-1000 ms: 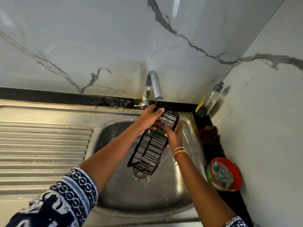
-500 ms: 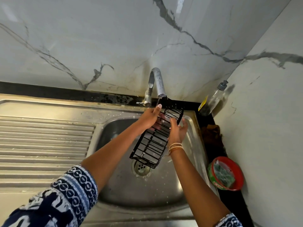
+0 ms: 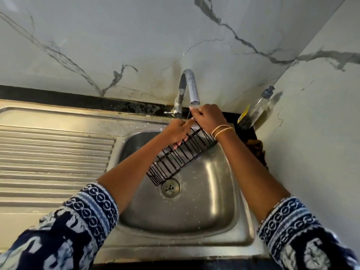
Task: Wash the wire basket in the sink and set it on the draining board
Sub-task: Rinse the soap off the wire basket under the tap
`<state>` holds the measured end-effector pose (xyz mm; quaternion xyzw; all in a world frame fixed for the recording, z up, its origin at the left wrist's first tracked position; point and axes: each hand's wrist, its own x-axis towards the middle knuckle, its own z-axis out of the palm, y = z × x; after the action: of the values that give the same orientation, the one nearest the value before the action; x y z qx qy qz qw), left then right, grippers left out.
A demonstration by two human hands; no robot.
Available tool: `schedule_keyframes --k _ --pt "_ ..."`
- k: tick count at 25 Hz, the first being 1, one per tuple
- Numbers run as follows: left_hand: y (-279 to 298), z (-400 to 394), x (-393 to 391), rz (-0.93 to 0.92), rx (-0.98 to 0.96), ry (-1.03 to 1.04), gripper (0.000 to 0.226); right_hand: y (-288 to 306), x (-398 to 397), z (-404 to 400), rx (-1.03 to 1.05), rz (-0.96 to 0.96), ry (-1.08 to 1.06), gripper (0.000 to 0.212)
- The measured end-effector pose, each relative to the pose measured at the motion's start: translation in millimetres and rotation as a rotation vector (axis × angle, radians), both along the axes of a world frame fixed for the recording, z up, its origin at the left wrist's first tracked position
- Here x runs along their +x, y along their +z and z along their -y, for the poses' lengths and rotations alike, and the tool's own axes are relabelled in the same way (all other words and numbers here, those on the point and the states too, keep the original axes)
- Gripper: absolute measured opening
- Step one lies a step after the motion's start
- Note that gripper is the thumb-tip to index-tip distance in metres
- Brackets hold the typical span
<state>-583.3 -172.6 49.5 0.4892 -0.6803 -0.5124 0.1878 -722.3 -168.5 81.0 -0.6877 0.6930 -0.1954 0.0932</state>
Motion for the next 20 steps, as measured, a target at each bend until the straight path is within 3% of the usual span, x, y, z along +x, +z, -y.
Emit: schedule_keyframes --k 4,6,11,15,20 --pt "14 -3 -11 0.403 -0.439 0.15 0.047 5 1 3 0.004 0.119 -0.273 0.047" --pt "17 -5 -26 0.464 -0.538 0.191 0.048 6 2 4 0.018 0.188 -0.351 0.044" --pt "13 23 -25 0.462 -0.53 0.09 0.056 13 -24 2 -0.02 0.211 -0.397 0.039" --pt "-7 43 21 0.419 -0.389 0.177 0.053 21 -66 -10 -0.033 0.278 -0.48 0.046" --pt "6 12 -37 0.448 -0.526 0.002 0.05 -2 -29 -2 -0.001 0.205 -0.439 0.039"
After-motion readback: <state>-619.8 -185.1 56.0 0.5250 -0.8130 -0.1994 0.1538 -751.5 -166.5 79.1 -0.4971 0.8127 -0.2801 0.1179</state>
